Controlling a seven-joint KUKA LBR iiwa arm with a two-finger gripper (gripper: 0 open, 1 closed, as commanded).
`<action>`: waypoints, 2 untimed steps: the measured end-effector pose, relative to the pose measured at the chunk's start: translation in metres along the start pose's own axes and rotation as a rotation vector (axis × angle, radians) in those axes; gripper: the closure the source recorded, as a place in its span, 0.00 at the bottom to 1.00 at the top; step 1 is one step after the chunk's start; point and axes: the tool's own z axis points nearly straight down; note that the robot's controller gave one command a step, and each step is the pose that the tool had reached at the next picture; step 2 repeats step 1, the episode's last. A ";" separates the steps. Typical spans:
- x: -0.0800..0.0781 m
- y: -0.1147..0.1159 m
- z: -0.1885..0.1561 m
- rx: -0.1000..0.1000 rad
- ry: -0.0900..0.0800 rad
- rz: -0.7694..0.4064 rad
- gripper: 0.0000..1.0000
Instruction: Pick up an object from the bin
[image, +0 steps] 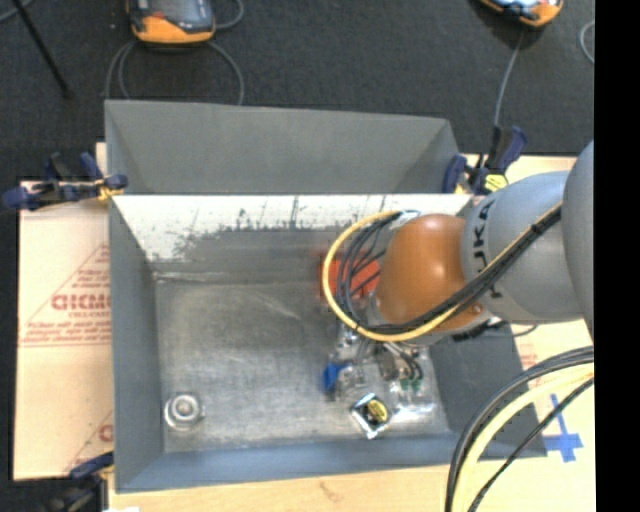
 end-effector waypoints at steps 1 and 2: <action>-0.027 -0.037 -0.184 0.002 0.001 -0.317 1.00; -0.027 -0.037 -0.184 0.002 0.001 -0.317 1.00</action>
Offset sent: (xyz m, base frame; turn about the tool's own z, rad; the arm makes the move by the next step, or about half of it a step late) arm 0.0239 -0.0339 0.1796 -0.3186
